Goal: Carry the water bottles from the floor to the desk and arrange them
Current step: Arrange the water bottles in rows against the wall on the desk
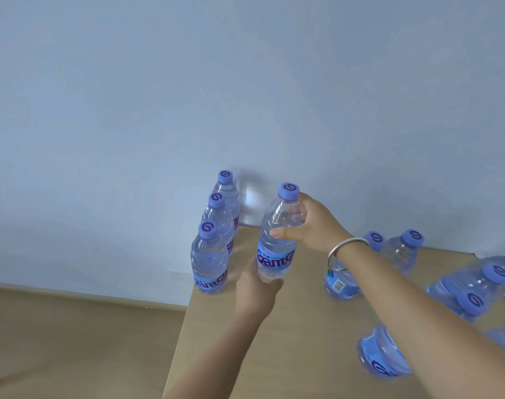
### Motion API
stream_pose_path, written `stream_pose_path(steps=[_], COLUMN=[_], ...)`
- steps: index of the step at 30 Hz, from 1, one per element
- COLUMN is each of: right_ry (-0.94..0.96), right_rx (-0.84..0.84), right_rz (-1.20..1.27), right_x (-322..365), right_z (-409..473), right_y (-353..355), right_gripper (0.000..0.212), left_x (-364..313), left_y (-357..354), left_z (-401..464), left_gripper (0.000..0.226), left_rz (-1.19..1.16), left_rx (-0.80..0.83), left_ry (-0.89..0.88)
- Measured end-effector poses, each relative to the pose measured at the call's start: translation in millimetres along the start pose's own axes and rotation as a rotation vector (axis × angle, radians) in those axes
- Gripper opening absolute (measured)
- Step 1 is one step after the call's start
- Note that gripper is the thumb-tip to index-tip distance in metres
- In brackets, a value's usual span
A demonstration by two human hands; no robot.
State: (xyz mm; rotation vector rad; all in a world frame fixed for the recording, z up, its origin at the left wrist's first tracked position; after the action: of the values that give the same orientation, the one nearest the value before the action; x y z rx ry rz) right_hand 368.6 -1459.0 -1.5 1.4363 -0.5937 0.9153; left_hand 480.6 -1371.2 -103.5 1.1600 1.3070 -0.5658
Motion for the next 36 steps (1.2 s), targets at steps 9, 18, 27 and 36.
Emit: stream_pose_path(steps=[9, 18, 27, 36], right_ry=[-0.066, -0.046, -0.065, -0.129], right_rx=[-0.04, -0.135, -0.171, -0.153], right_rz=[0.023, 0.014, 0.019, -0.119], right_x=[-36, -44, -47, -21], right_z=[63, 85, 95, 70], right_y=[-45, -75, -82, -73], right_gripper=[0.056, 0.058, 0.063, 0.081], left_x=[8, 22, 18, 14], left_y=[-26, -37, -39, -36], left_z=[62, 89, 97, 84], left_gripper=[0.039, 0.058, 0.077, 0.088], left_rz=[-0.239, -0.424, -0.512, -0.47], left_rx=[0.082, -0.021, 0.045, 0.03], left_ry=[0.372, 0.459, 0.434, 0.418])
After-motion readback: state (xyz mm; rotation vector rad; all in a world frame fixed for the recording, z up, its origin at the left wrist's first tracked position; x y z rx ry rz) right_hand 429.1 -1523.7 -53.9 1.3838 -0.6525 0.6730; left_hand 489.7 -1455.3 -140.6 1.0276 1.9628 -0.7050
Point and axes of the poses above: each hand's wrist, its own z-axis towards the middle knuckle, its own y-axis out of the back of the hand, x = y × z, the point moved 2 cm from there along z, towards the middle knuckle, and after that the axes turned 12 degrees about -x, right-handed, at the moved point
